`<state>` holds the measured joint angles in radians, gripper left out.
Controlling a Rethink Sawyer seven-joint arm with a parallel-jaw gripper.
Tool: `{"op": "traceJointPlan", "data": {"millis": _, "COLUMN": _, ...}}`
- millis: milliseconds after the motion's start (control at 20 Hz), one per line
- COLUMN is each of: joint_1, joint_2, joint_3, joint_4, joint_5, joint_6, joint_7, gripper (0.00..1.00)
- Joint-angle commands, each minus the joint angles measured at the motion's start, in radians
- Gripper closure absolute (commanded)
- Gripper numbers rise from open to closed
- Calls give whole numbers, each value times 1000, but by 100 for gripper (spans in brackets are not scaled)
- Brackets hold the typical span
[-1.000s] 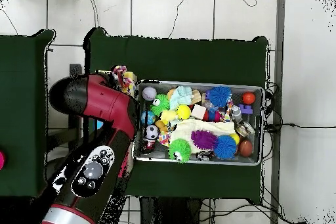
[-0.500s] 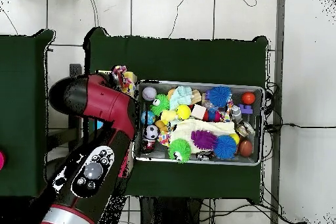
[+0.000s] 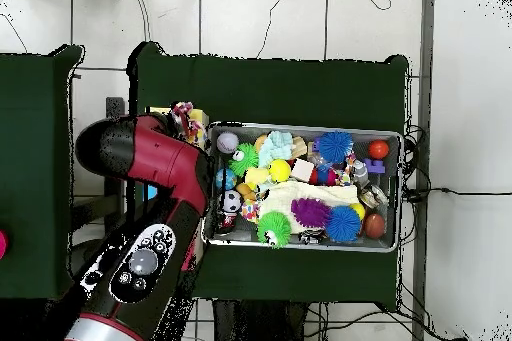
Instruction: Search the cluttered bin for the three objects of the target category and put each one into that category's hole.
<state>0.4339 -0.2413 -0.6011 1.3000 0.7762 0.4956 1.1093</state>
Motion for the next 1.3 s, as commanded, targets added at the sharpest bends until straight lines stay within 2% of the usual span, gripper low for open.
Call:
{"op": "traceJointPlan", "data": {"millis": 50, "joint_1": -11, "joint_2": 74, "joint_3": 177, "joint_4": 194, "joint_5": -57, "joint_6": 137, "joint_7": 277, "gripper": 100}}
{"op": "traceJointPlan", "data": {"millis": 450, "joint_1": -9, "joint_2": 70, "joint_3": 186, "joint_4": 207, "joint_5": -55, "joint_6": 129, "joint_7": 275, "gripper": 100}}
{"op": "traceJointPlan", "data": {"millis": 750, "joint_1": -45, "joint_2": 26, "joint_3": 275, "joint_4": 259, "joint_5": -22, "joint_6": 2, "joint_7": 210, "gripper": 100}}
{"op": "traceJointPlan", "data": {"millis": 1000, "joint_1": -97, "joint_2": -28, "joint_3": 377, "joint_4": 305, "joint_5": -1, "joint_6": -109, "joint_7": 171, "gripper": 100}}
{"op": "traceJointPlan", "data": {"millis": 1150, "joint_1": -113, "joint_2": -45, "joint_3": 409, "joint_4": 313, "joint_5": -8, "joint_6": -144, "joint_7": 184, "gripper": 100}}
{"op": "traceJointPlan", "data": {"millis": 1300, "joint_1": -109, "joint_2": -52, "joint_3": 403, "joint_4": 299, "joint_5": -21, "joint_6": -132, "joint_7": 211, "gripper": 100}}
